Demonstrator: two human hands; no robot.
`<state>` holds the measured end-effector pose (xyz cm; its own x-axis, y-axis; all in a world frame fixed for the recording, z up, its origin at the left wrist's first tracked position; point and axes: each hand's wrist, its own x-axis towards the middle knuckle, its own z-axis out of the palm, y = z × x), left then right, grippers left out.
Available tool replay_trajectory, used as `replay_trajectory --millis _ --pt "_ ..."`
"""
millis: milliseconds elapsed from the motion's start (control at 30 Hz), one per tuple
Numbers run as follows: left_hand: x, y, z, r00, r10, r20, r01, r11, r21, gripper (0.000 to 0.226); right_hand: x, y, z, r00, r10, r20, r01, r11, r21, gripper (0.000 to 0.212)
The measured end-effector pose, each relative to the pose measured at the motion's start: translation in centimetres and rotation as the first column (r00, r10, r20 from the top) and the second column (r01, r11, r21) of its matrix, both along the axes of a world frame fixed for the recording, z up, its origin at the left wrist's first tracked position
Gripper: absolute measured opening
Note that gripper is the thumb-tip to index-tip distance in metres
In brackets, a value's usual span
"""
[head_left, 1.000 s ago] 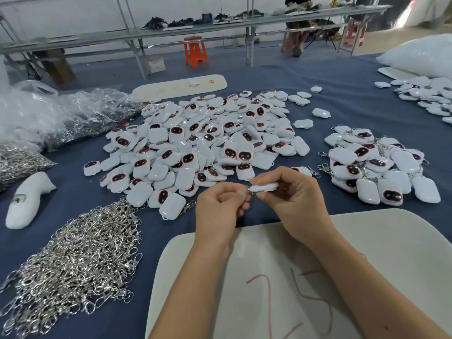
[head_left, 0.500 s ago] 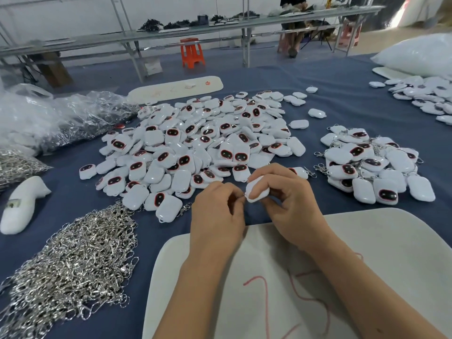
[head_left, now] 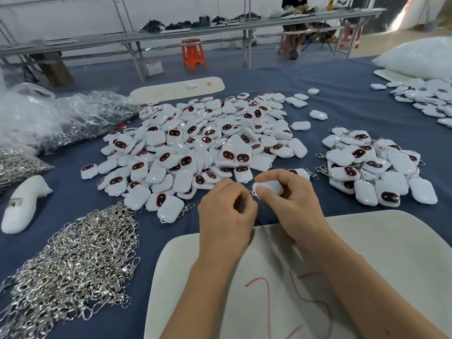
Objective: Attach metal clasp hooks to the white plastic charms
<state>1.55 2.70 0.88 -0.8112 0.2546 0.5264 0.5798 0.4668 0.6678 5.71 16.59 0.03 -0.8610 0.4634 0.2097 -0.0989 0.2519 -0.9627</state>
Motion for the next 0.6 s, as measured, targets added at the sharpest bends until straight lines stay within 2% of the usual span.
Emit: replay_trajectory --millis 100,200,267,300,367,467,533,600 --pt "0.2 0.2 -0.1 0.999 0.011 -0.040 -0.008 0.997 0.081 0.020 0.0 -0.2 0.1 1.000 0.002 0.018 0.000 0.995 -0.104 0.008" --pt "0.1 0.3 -0.3 0.998 0.037 -0.045 -0.028 0.984 0.179 0.021 -0.1 -0.6 0.0 0.997 0.066 0.036 -0.051 0.947 -0.317 0.004" --pt "-0.1 0.3 -0.5 0.999 0.030 -0.026 -0.024 0.976 0.219 0.020 -0.1 -0.8 0.0 0.996 0.077 0.043 -0.056 0.927 -0.372 0.003" --pt "-0.2 0.4 -0.7 1.000 0.013 -0.002 -0.012 0.975 0.224 0.019 0.0 -0.7 -0.1 0.998 0.046 0.034 -0.032 0.942 -0.334 0.004" --pt "-0.3 0.5 -0.9 0.998 -0.005 0.067 -0.008 0.981 0.196 0.016 0.0 -0.6 -0.3 0.998 -0.063 -0.010 0.062 0.994 -0.085 0.011" --pt "-0.2 0.6 -1.1 0.991 0.033 0.130 -0.050 0.991 0.125 0.015 0.1 -0.6 -0.2 0.987 -0.095 -0.132 0.127 0.956 0.265 0.021" --pt "-0.2 0.5 -1.1 0.992 0.043 0.117 -0.052 0.996 0.074 0.017 0.1 -0.5 -0.2 0.981 -0.053 -0.188 0.125 0.910 0.395 0.024" --pt "-0.2 0.5 -1.0 0.996 0.041 0.083 -0.042 0.999 0.005 0.013 0.1 -0.4 -0.3 0.981 -0.020 -0.191 0.103 0.896 0.433 0.024"
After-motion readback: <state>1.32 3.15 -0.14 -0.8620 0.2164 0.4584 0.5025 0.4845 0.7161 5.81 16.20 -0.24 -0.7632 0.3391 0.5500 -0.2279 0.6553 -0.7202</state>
